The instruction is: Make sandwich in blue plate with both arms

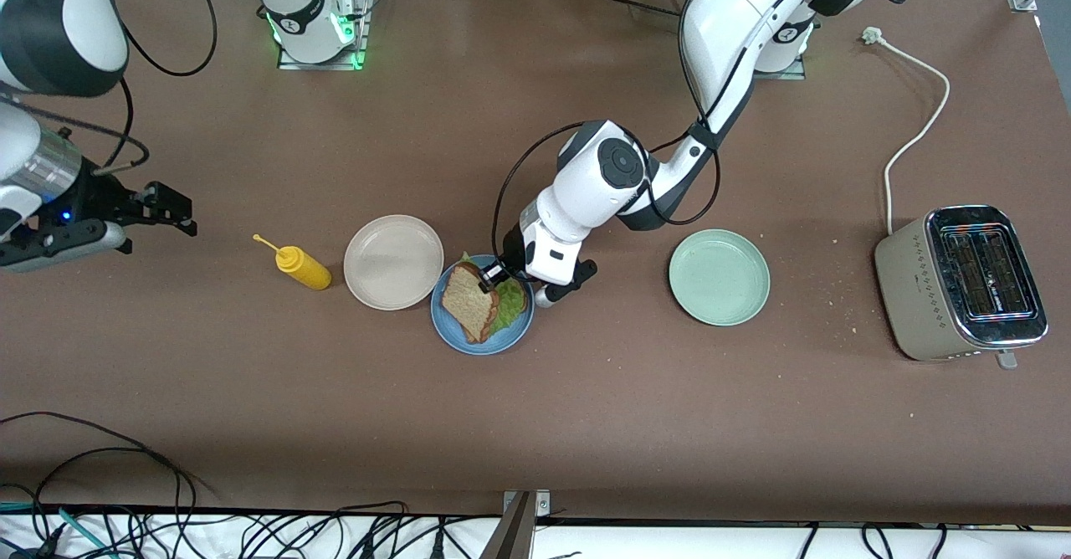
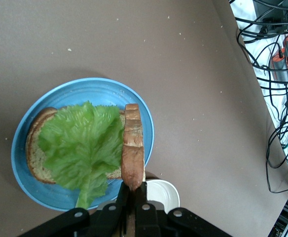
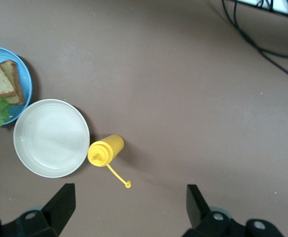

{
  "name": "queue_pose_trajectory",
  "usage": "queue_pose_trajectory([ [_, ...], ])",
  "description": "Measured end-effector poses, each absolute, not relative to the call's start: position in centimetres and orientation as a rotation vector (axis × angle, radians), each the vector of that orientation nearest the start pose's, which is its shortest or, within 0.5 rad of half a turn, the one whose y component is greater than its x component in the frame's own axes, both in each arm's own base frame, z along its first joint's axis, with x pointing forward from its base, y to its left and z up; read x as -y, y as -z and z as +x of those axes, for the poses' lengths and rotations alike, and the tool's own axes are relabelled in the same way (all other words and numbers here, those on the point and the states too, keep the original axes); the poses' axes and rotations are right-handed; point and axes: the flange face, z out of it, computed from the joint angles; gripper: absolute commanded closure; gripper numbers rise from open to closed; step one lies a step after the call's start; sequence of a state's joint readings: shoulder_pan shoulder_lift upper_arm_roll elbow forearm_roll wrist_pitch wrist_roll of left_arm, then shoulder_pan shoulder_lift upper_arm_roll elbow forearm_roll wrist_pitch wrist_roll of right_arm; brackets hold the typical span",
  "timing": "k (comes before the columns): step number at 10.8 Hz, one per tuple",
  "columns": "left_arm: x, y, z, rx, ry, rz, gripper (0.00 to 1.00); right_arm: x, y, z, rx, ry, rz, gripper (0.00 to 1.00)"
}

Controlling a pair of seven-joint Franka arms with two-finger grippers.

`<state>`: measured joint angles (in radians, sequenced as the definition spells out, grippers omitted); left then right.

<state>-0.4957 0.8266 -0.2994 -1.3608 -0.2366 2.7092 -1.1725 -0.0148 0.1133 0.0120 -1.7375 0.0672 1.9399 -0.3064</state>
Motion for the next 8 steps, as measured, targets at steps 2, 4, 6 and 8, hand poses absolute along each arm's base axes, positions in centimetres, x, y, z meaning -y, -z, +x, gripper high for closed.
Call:
queue_pose_trajectory([
  [2, 49.6, -29.6, 60.1, -0.871, -0.051, 2.367, 1.0, -1.3, -54.2, 59.0, 0.351, 0.165, -3.067, 0.0],
  [4, 49.6, -28.8, 59.9, -0.824, -0.076, 2.435, 1.0, -1.5, -57.3, 57.7, 0.283, 0.135, -3.07, 0.0],
  [6, 49.6, -28.2, 59.6, -0.814, -0.058, 2.474, 1.0, -1.2, -59.5, 57.6, 0.266, 0.159, -3.071, 0.0],
  [8, 49.6, -27.5, 59.3, -0.813, -0.02, 2.515, 1.0, -1.1, -59.7, 57.7, 0.261, 0.159, -3.072, 0.0],
])
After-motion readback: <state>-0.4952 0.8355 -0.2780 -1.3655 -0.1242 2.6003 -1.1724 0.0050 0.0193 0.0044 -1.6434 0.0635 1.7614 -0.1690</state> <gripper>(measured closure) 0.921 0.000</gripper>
